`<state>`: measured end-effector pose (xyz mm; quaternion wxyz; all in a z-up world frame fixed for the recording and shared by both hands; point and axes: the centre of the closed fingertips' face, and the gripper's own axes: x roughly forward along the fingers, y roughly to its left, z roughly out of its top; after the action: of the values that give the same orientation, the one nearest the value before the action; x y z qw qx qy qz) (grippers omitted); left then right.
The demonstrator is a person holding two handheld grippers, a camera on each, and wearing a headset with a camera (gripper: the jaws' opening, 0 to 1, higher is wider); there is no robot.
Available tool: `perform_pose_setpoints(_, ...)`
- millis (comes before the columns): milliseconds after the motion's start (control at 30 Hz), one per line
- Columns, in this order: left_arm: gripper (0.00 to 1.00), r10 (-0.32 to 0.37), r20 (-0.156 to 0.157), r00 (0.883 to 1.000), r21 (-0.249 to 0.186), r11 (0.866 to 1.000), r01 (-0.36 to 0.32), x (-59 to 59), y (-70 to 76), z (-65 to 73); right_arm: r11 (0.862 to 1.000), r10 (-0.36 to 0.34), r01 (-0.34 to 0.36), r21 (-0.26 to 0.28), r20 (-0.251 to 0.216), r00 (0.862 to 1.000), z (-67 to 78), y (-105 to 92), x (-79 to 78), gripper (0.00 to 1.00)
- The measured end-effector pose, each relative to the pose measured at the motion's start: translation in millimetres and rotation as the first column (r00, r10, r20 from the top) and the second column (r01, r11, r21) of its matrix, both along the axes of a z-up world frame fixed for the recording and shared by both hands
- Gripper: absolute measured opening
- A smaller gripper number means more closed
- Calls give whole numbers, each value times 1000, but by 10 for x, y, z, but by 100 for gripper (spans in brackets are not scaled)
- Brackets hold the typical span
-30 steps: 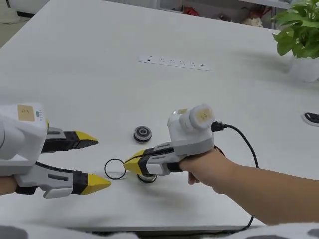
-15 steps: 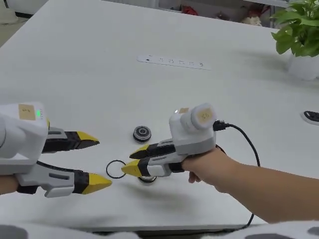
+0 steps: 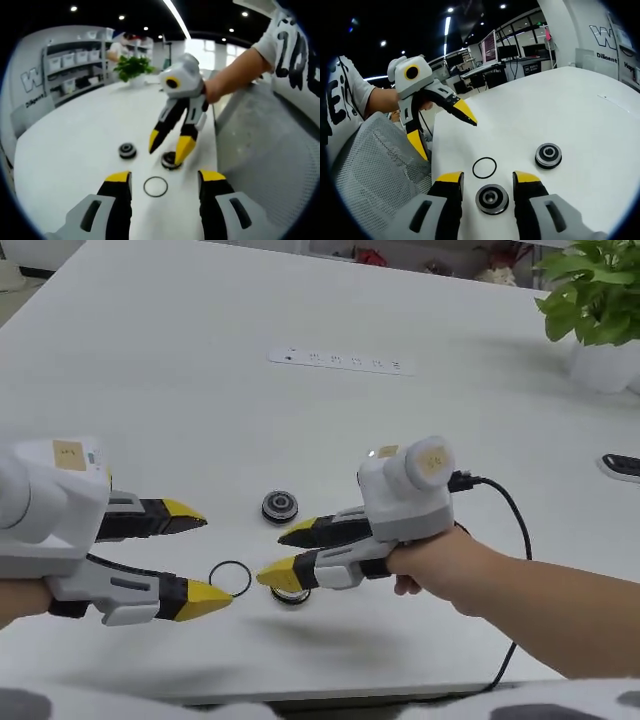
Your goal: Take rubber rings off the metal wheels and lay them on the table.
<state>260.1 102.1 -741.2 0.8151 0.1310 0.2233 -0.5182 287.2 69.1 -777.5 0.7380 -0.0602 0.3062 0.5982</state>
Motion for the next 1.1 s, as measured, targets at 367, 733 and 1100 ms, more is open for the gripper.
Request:
perform_pose_setpoints(367,54,-34,-4,999,10,999,34,65,-141,0,1000,7,-6,-19,20,1000,18,-189,15,41)
perform_pose_setpoints(733,53,-81,-18,997,30,996,82,134,-301,-69,998,35,-33,-54,35,999,-26,-313,9,42)
perform_pose_setpoints(1100,50,-116,-35,993,40,992,117,182,-438,-146,989,98,-90,-114,61,993,-141,-368,-67,37)
